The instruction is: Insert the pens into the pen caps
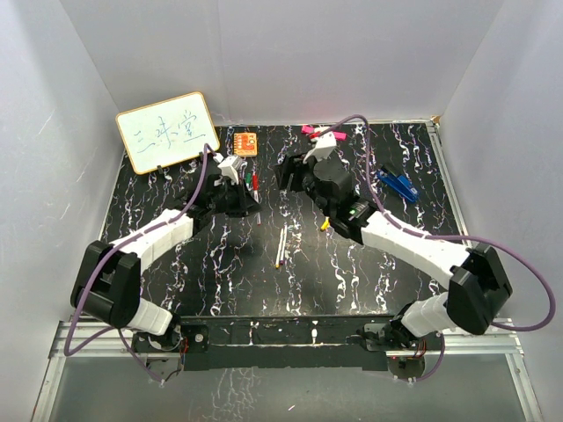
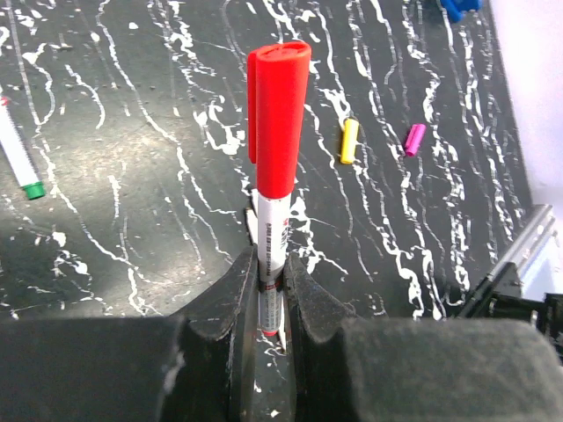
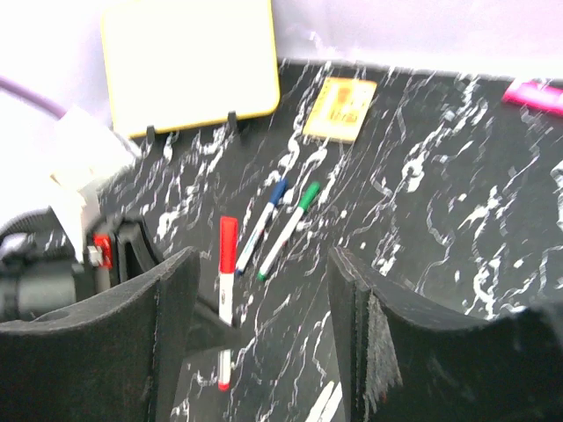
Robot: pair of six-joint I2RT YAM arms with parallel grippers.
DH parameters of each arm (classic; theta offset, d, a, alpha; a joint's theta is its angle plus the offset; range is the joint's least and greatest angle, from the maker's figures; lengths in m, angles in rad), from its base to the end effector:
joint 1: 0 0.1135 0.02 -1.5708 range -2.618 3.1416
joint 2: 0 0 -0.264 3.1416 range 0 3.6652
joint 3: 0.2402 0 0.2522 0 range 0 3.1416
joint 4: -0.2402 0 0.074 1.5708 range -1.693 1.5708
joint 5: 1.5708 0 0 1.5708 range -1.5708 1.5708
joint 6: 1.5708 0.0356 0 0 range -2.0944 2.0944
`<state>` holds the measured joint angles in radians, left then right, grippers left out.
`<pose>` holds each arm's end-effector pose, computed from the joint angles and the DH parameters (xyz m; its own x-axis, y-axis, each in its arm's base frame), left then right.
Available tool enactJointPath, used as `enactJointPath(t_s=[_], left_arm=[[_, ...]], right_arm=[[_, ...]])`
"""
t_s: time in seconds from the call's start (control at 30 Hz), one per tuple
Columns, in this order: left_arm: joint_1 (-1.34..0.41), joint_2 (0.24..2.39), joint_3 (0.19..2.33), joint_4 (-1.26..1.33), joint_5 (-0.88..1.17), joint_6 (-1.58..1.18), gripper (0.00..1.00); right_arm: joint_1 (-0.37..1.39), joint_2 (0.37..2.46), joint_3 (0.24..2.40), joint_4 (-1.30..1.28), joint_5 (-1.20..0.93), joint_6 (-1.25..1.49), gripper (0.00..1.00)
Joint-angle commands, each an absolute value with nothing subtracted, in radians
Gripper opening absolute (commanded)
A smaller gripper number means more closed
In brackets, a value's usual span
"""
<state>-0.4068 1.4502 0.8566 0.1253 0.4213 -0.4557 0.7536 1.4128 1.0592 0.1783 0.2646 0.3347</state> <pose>0.2880 -0.1399 0.2402 -0.6786 -0.1449 -0.7200 0.4427 0.7015 -0.5585 0.2512 0.2229 0.3268 -0.2754 0.1764 -0.9450 -0.4047 0.8704 0.2804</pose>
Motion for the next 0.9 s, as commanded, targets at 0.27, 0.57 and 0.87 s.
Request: enactJointPath(t_s=[0.27,0.57,0.87], left_arm=[[-0.411,1.713,1.14,-0.076,0.205,-0.355,0.0],[-0.413,1.933,1.385,-0.294,0.112,-0.304,0.01],[-0.415,2.064,1.528,-0.427,0.106,-0.273,0.06]], right_arm=[[0.756,1.276,0.976,0.245,0.552,0.252,0.6],[0.756,1.273,0.962,0.247,0.59,0.248,0.6],[0.755,1.279,0.959,0.252,0.582,0.265,0.6]])
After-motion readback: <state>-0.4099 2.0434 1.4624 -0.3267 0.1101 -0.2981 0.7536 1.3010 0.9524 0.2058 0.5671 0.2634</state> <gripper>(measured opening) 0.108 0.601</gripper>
